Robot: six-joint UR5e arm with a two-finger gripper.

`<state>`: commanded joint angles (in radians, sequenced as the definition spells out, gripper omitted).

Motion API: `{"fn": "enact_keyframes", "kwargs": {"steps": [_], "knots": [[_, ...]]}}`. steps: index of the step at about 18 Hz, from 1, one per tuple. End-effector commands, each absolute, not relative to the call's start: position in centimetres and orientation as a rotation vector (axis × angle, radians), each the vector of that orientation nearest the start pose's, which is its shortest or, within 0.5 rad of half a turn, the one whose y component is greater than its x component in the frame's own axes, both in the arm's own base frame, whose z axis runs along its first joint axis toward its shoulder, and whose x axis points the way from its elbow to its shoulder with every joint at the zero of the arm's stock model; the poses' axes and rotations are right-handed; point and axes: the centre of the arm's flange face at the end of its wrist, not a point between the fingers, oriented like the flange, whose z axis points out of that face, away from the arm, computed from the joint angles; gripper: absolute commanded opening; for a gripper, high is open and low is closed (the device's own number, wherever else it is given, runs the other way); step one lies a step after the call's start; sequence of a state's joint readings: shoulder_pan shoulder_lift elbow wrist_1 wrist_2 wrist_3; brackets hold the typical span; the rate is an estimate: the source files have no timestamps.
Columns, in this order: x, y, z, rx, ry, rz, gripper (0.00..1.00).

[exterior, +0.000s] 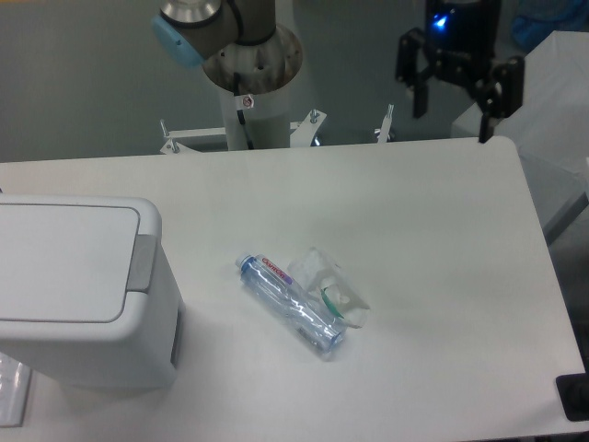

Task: Open the trash can
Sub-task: 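Move the open gripper toward the white trash can lid, then lower the open gripper beside the trash can lid's edge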

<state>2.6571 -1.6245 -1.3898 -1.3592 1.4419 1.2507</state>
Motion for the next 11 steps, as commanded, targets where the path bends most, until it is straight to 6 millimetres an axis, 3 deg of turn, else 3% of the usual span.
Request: {"fn": "enact_keyframes", "kwargs": {"steps": [6, 11], "knots": [[-37.3, 44.1, 56.7, -2.781, -0.021, 0.348, 1.00], [-32.9, 48.2, 55.4, -2.673, -0.365, 0.270, 1.00]]}}
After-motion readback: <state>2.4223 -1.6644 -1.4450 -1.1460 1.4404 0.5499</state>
